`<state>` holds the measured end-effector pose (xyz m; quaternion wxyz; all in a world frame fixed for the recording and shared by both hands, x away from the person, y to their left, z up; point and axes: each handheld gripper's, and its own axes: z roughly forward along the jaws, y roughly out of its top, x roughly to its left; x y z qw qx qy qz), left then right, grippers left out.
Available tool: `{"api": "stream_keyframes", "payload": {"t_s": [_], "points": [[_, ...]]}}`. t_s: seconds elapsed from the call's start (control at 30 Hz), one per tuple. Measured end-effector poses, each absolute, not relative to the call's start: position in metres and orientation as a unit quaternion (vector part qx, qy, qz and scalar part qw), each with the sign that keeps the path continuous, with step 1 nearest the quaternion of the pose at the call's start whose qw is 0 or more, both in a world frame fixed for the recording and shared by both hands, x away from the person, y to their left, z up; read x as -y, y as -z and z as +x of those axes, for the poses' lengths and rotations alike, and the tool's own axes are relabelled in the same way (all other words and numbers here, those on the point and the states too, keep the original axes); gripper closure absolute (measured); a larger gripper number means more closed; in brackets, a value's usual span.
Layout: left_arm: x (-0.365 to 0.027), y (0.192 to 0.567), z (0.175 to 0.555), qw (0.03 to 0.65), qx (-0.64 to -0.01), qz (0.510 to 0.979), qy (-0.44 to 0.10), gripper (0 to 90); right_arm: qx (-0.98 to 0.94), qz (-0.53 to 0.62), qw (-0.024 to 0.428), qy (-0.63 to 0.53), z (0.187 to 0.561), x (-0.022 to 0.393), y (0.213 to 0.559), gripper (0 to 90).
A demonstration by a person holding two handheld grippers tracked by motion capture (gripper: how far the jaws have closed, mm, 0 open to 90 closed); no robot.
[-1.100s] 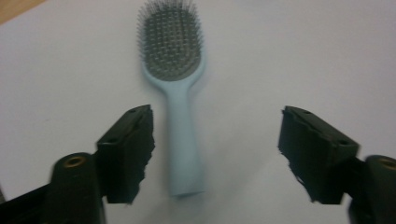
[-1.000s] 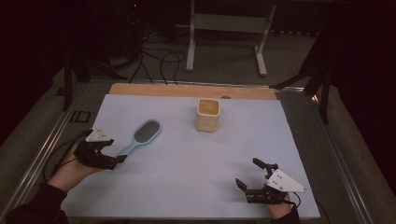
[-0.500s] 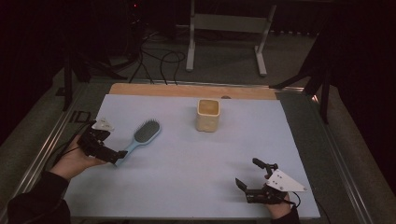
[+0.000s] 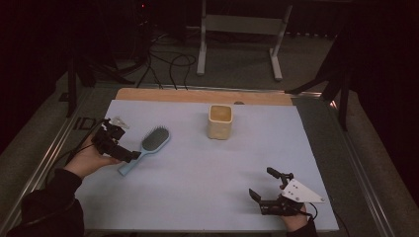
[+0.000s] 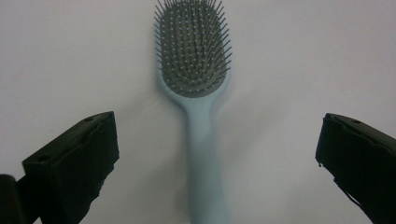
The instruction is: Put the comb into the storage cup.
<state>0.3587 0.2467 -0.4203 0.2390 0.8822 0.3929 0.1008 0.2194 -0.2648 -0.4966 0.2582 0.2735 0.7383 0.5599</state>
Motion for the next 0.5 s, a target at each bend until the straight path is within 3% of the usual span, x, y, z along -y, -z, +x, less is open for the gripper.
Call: {"api": "stream_keyframes", "payload": {"t_s": [0.5], "points": [[-0.242,0.450,0.380,0.225,-0.404,0.884,-0.066,0.3,-0.739,0.273,0.255,-0.561,0.219,0.264,0.497,7.9]]}}
